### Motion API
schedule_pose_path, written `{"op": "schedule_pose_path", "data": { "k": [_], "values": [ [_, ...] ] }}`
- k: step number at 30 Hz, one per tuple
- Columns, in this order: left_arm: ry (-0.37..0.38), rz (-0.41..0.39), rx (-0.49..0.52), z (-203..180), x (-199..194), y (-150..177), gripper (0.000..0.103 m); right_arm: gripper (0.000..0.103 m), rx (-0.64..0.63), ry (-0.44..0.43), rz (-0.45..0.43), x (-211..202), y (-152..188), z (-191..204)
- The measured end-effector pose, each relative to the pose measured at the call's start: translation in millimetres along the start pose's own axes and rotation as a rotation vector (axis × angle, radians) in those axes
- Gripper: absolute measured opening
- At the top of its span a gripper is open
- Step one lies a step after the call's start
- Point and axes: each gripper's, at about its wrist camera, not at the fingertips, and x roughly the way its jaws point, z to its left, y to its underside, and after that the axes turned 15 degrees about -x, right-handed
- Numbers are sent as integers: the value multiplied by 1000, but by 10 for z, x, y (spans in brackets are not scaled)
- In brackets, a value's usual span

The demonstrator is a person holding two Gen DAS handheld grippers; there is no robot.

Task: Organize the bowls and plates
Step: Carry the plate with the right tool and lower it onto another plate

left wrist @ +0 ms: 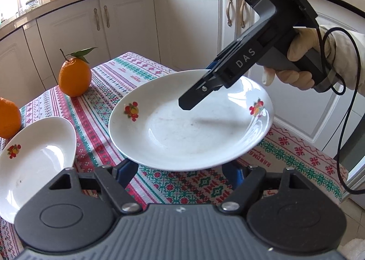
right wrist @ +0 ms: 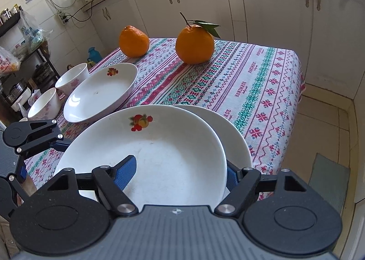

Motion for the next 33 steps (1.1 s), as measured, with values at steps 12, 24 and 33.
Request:
{"op": "schedule_pose_path", "data": {
  "k": [12, 24, 33],
  "values": [
    [33, 4, -13, 23, 45, -12, 81, 83, 18, 13, 11, -49, 65, -8],
    [43, -9, -21, 33, 41, 0, 82, 83, 26, 43, 26, -116, 104, 23],
    [46, -13, -35, 39, 28, 2, 83, 83, 36, 80, 33, -204, 104, 86]
  ]
}}
